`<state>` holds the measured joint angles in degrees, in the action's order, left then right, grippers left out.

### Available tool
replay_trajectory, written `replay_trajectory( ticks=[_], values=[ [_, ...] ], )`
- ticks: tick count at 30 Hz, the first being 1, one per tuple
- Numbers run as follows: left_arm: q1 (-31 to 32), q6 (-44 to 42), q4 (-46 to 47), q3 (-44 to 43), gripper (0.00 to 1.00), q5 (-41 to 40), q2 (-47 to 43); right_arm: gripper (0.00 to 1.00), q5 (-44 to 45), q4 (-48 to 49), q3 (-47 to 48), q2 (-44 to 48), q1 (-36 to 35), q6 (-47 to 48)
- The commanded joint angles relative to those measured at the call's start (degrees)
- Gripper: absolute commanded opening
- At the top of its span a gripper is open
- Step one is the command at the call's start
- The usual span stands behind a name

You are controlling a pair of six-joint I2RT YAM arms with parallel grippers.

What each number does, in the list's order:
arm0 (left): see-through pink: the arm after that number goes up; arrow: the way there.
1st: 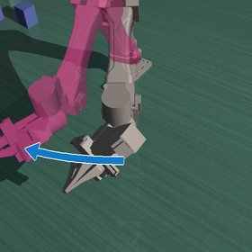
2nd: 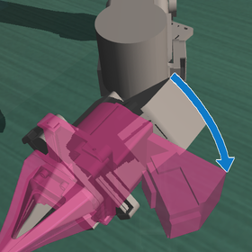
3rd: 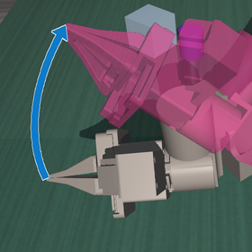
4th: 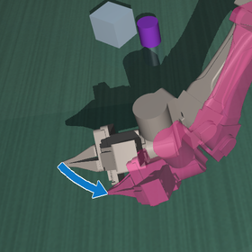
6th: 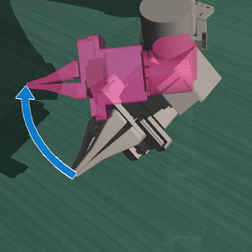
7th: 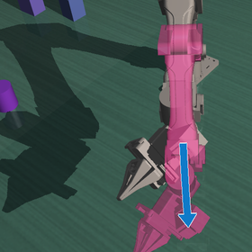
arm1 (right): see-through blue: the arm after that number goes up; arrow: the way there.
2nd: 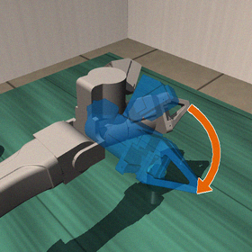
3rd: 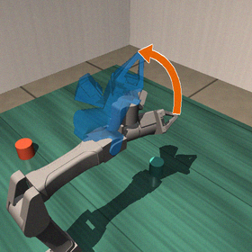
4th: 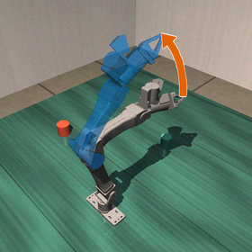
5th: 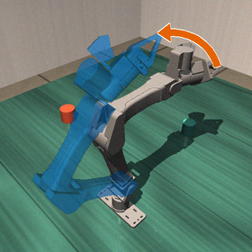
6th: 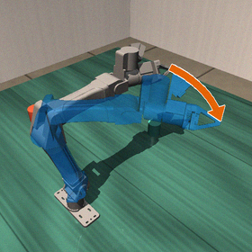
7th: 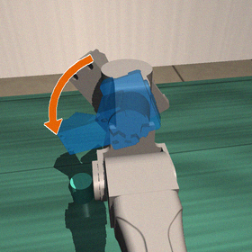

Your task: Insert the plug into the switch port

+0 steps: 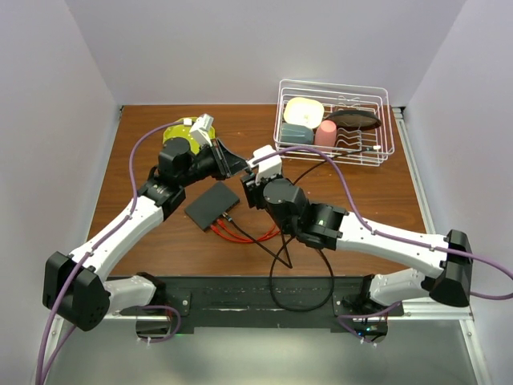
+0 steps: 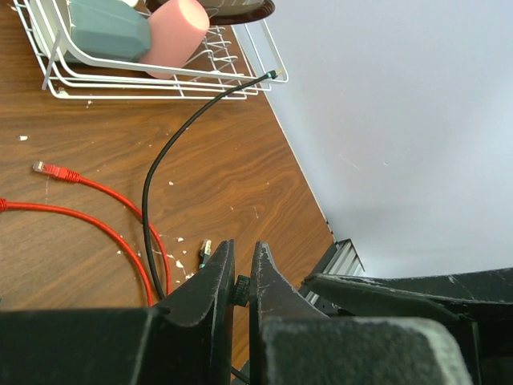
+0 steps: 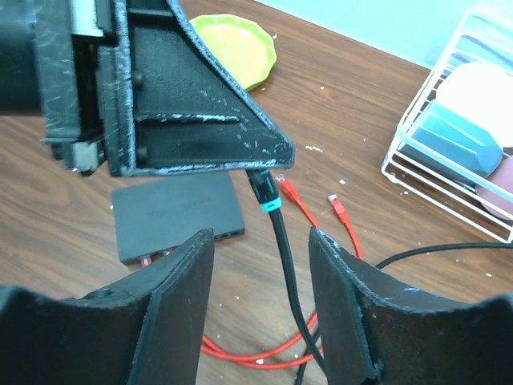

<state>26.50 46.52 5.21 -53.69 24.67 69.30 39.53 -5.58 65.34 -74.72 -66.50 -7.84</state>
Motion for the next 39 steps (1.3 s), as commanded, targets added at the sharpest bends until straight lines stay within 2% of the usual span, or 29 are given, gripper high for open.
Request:
replay_trajectory(
  ticks=[1, 10, 18, 23, 27, 33, 35, 36, 39],
  values=[
    [-0.66, 0.76, 2.61, -0.80, 0.00, 2.23, -1.36, 0.49, -0.94, 4.00, 0.05, -0.69, 1.98, -0.25],
    [-1.19, 0.32, 2.43, -0.98, 0.00, 3.20, -1.71, 0.42, -8.23, 5.32, -1.18, -1.13, 6.73, -2.01],
    [-1.36, 0.24, 2.61, -0.98, 0.00, 3.46, -1.09, 0.38, -13.86, 7.07, -2.58, -0.60, 6.73, -1.57],
    [-1.36, 0.24, 2.70, -0.98, 0.00, 3.64, -1.01, 0.34, -13.25, 6.99, -2.76, -1.57, 6.82, -1.57],
    [-1.36, 0.24, 2.70, -1.06, 0.00, 3.99, -1.01, 0.22, -12.55, 6.99, -2.59, -2.71, 7.35, -2.09],
    [-1.36, -0.03, 2.70, -0.98, 0.00, 4.25, -0.83, 0.14, -10.97, 8.66, -3.11, -3.77, 8.23, -2.53],
    [-1.45, -0.03, 2.70, -0.98, 0.00, 4.60, -0.48, 0.10, -10.53, 9.19, -3.46, -3.24, 8.23, -2.54],
    [-1.45, 0.06, 2.87, -1.06, 0.00, 4.95, -0.13, 0.05, -10.18, 10.32, -3.81, -2.98, 8.23, -2.45],
    [-1.45, 0.15, 3.14, -0.98, 0.00, 5.48, 0.05, 0.00, -9.65, 10.86, -3.82, -3.06, 8.23, -1.75]
  ],
)
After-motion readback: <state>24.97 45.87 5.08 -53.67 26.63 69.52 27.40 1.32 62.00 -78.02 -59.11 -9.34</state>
